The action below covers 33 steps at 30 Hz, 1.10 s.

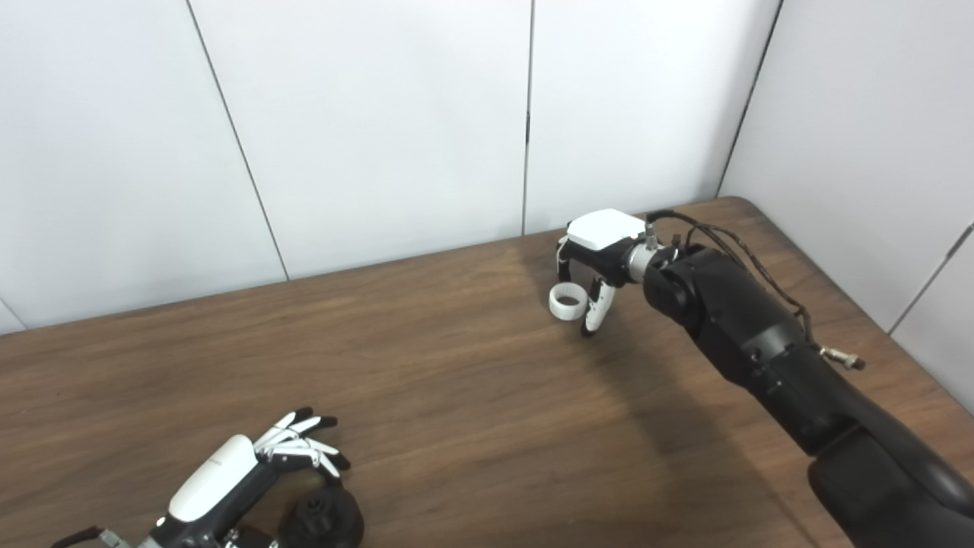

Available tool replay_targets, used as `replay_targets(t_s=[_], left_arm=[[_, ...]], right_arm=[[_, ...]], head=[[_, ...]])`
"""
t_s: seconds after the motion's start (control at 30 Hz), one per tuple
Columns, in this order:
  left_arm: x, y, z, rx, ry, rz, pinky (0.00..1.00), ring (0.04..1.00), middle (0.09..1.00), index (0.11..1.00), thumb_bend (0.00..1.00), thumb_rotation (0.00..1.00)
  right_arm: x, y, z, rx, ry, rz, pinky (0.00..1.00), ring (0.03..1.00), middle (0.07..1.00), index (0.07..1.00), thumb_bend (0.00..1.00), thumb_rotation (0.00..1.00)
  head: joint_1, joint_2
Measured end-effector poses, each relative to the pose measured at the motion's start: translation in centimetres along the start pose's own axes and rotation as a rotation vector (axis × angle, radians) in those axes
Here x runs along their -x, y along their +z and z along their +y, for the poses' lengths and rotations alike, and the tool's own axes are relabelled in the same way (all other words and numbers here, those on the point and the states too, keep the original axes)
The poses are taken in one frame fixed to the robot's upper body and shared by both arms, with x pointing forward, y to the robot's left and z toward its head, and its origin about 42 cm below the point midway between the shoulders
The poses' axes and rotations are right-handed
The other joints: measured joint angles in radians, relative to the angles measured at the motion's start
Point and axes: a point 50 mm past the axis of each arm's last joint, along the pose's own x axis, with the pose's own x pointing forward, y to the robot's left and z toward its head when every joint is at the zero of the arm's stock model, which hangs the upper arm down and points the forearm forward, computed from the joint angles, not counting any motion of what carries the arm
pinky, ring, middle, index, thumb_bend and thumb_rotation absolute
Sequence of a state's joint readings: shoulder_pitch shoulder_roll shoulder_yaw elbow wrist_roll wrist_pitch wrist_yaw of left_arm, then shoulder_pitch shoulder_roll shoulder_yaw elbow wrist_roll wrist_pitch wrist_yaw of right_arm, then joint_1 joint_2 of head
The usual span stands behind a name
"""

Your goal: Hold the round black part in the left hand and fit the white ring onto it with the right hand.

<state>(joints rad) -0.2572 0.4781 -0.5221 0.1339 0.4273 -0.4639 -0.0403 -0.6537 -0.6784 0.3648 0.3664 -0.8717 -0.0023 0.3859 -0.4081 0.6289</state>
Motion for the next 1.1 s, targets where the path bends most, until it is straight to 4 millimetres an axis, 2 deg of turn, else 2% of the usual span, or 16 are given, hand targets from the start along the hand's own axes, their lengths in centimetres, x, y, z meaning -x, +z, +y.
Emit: replay_targets(t_s=[1.1], left_arm=[[0.37,0.47,-0.12,0.002,0.003,0.010,1.00,0.931,0.695,0.482,0.52,0.06]], right_arm=[[-0.80,0.16,0.07,-0.003,-0.013,0.002,1.00,1.000,0.898,0.641,0.94,0.29]], head=[[0.028,-0.006]])
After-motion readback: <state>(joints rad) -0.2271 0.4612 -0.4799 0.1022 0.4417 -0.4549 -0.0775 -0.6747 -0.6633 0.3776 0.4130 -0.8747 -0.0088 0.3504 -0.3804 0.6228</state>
